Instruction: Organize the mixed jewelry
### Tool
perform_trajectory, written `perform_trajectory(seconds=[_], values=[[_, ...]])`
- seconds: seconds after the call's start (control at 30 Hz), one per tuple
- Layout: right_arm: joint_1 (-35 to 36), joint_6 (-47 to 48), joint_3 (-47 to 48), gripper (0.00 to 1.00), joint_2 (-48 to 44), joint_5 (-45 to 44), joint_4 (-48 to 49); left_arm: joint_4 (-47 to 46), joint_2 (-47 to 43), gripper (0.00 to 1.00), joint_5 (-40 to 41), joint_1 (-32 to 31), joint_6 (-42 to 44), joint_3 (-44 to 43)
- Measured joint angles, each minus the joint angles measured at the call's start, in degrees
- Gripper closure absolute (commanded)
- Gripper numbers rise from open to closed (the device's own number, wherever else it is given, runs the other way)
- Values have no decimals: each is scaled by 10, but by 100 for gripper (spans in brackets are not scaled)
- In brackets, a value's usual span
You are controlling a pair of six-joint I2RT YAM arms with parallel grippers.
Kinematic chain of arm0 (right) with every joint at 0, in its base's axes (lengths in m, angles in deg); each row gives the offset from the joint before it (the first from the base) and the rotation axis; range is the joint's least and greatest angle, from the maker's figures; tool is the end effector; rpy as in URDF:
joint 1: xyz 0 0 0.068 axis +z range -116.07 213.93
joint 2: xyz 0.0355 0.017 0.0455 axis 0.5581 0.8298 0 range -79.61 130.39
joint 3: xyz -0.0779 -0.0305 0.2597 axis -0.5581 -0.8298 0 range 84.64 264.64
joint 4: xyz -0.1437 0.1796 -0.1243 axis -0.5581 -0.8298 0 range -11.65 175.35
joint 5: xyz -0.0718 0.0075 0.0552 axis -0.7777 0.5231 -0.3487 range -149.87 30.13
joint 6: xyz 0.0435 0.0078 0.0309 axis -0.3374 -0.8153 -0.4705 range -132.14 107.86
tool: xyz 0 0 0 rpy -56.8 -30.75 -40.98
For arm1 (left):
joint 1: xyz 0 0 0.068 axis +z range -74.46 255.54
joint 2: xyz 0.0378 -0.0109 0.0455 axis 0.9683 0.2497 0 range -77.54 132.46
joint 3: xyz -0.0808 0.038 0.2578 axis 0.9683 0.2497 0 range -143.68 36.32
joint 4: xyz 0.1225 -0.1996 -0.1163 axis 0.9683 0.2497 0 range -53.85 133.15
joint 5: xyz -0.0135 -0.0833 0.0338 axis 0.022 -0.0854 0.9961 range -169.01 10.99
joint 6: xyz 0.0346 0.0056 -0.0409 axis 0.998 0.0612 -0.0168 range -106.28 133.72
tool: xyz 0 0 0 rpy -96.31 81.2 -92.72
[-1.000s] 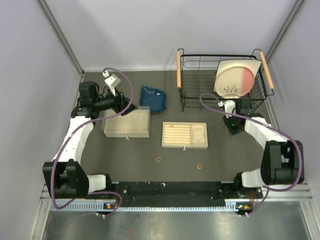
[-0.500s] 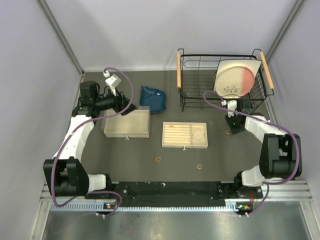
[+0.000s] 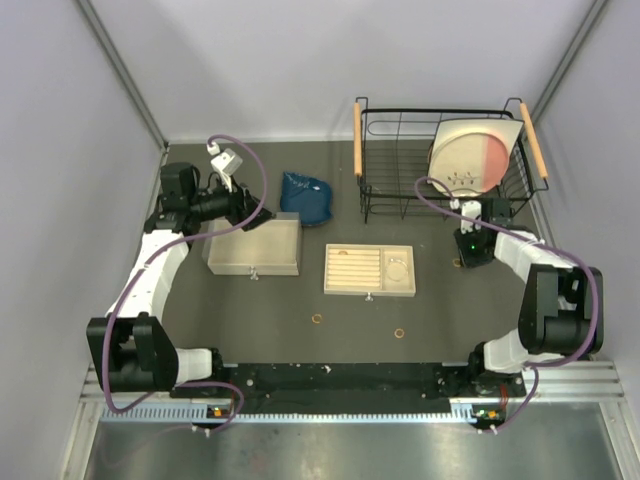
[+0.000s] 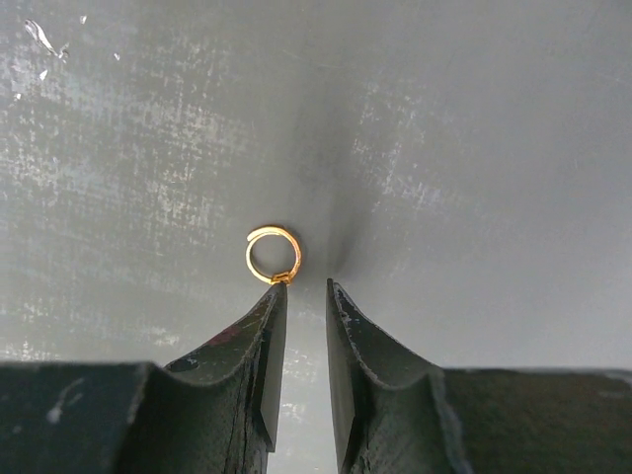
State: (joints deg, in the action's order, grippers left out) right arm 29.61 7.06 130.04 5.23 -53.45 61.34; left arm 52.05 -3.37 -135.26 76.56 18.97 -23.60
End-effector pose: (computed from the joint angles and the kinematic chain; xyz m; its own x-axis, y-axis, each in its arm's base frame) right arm 0.2720 -0.0164 0.1694 -0.8506 -0.2635 -0.4551 -0.2697 0.9615 -0.0527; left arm 0.2818 -0.0245 0.3183 -0.4350 0.0432 -0.8994 0.7520 0.5668 -0.3365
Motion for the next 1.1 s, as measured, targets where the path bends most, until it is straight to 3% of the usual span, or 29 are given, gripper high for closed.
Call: perform_trajectory(seconds=[1.1], values=[[-11,4,-9,78,-17,61,49,-13,4,34,-1,0,-11,11]])
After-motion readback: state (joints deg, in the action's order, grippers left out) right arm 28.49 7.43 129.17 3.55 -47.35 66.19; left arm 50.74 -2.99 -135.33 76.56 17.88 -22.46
